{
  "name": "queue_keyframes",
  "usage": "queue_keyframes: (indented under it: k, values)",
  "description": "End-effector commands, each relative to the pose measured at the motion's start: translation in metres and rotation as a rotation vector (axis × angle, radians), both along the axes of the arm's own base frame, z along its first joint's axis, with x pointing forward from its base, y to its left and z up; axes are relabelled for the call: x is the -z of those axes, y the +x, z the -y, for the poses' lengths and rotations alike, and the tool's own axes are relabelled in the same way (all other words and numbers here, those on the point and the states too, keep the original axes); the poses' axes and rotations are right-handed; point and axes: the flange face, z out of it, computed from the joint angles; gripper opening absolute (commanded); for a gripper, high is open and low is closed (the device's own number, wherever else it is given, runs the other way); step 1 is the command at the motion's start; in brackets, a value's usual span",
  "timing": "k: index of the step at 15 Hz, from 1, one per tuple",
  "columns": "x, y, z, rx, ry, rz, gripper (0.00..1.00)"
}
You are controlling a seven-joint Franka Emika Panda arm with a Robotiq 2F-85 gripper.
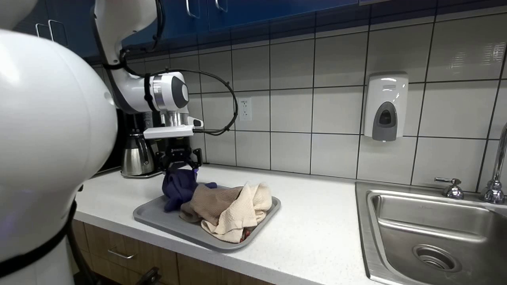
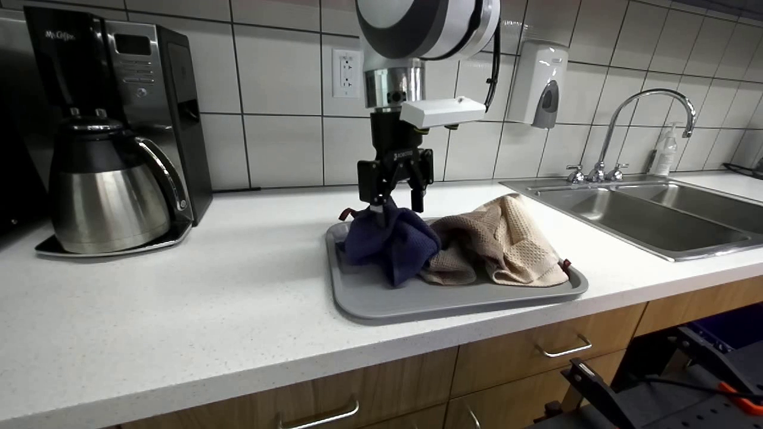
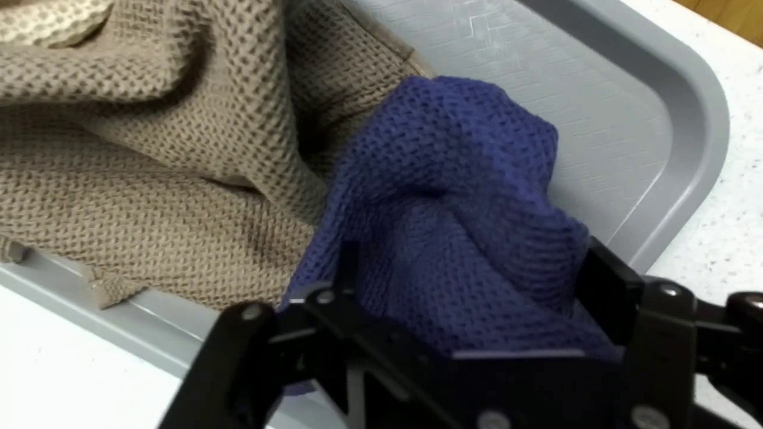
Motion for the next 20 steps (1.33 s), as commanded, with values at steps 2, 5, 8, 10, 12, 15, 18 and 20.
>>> queue_keyframes:
  k: [2,5,8,10,12,15,18,20]
  values:
    - [-0.027,-0.018,0.021,0.049,-0.024,0.032,1.0]
    - [-0.033,-0.024,0.04,0.108,-0.029,0.038,1.0]
    - [-0.035,-0.031,0.062,0.184,-0.036,0.043,1.0]
    - [-0.037,-0.034,0.074,0.227,-0.042,0.044,1.0]
    - [-0.04,-0.037,0.086,0.261,-0.044,0.051,1.0]
    - [-0.047,-0.041,0.106,0.328,-0.053,0.072,1.0]
    - [-0.055,-0.045,0.125,0.393,-0.076,0.096,1.0]
    - [-0.059,-0.049,0.136,0.432,-0.089,0.111,1.0]
